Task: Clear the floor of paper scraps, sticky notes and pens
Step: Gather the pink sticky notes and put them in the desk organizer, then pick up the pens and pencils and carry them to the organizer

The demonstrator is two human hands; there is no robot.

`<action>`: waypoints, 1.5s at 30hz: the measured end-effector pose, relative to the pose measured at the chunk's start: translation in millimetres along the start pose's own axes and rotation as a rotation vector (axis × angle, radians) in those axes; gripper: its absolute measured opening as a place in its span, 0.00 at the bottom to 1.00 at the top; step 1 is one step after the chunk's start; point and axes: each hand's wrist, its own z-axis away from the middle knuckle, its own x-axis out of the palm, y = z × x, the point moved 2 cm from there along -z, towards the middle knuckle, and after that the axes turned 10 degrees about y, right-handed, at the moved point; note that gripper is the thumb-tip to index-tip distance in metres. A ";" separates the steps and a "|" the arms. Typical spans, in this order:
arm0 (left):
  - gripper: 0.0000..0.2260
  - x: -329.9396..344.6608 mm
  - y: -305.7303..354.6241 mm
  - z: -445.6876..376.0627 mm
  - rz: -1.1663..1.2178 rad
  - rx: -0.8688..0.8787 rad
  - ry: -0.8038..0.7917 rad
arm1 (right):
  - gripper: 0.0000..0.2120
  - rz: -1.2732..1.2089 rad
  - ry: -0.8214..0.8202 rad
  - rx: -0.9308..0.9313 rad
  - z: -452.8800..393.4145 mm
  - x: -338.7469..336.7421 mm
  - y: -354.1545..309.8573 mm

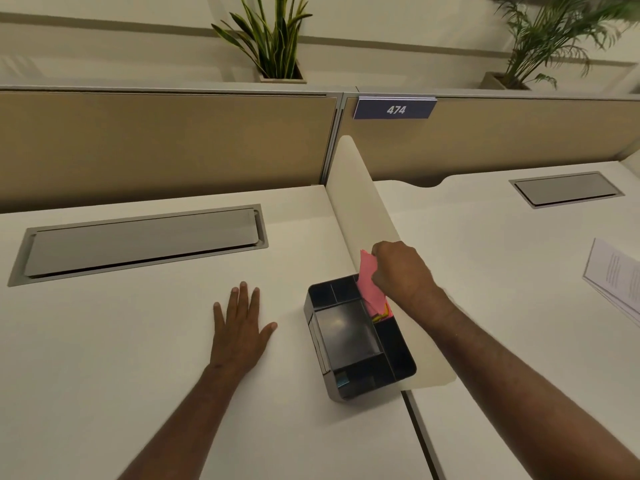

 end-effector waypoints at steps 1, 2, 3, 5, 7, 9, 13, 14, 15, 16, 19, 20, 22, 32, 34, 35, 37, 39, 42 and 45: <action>0.40 0.1 -0.2 -0.3 0.000 0.009 0.008 | 0.06 -0.007 0.006 0.016 3.5 4.5 -0.4; 0.42 0.3 -0.8 -0.2 0.001 0.021 0.015 | 0.06 -0.016 0.014 0.038 7.5 9.3 -0.8; 0.44 0.2 -1.6 0.5 -0.001 0.029 0.024 | 0.06 -0.028 0.024 0.064 11.6 14.0 -1.2; 0.43 0.5 -3.0 1.6 -0.005 0.032 0.026 | 0.09 -0.057 0.042 0.109 22.3 24.2 -1.5; 0.43 -0.2 -2.4 3.2 -0.006 0.032 0.023 | 0.17 -0.096 0.053 0.132 37.9 38.2 -2.1; 0.42 -0.7 -1.8 3.9 0.000 0.034 0.026 | 0.21 -0.086 0.122 0.109 57.9 53.1 -6.8; 0.38 -3.8 -4.3 2.8 -0.042 0.036 -0.008 | 0.26 0.005 0.175 0.072 89.7 81.4 -17.9; 0.35 -5.1 -5.5 3.7 -0.040 0.040 -0.032 | 0.29 0.000 0.148 0.076 94.0 87.8 -16.4; 0.34 -7.3 -6.8 6.1 -0.032 0.045 -0.056 | 0.32 -0.016 0.127 0.076 96.9 92.9 -13.9; 0.34 -10.0 -8.1 10.2 -0.027 0.050 -0.076 | 0.34 -0.035 0.119 0.070 98.4 96.1 -11.6; 0.32 -19.9 -12.1 32.5 -0.033 0.062 -0.100 | 0.37 -0.092 0.135 0.037 102.2 95.7 -9.6; 0.32 -23.1 -13.4 42.3 -0.032 0.062 -0.103 | 0.38 -0.103 0.140 0.026 103.9 93.9 -10.2; 0.32 -29.1 -17.1 63.1 -0.028 0.047 -0.112 | 0.39 -0.112 0.159 0.003 106.9 88.6 -12.2; 0.32 -75.0 -71.1 171.9 0.002 -0.291 0.190 | 0.37 -0.158 0.178 -0.383 117.5 70.0 -105.2; 0.35 -91.1 -85.2 191.5 -0.001 -0.363 0.261 | 0.36 -0.170 0.172 -0.475 125.9 75.0 -135.5; 0.38 -97.7 -92.8 202.1 -0.005 -0.396 0.292 | 0.36 -0.183 0.167 -0.520 131.4 78.7 -151.1; 0.42 -107.1 -109.0 225.3 -0.006 -0.470 0.314 | 0.35 -0.192 0.146 -0.605 144.2 87.5 -181.3; 0.43 -114.1 -125.8 251.7 0.025 -0.560 0.342 | 0.36 -0.190 0.114 -0.680 160.7 95.9 -209.5; 0.42 -121.3 -147.9 295.4 0.054 -0.681 0.402 | 0.36 -0.207 0.098 -0.772 190.3 104.7 -246.2; 0.40 -123.6 -168.3 344.5 0.022 -0.773 0.451 | 0.37 -0.204 0.092 -0.851 228.0 108.7 -279.8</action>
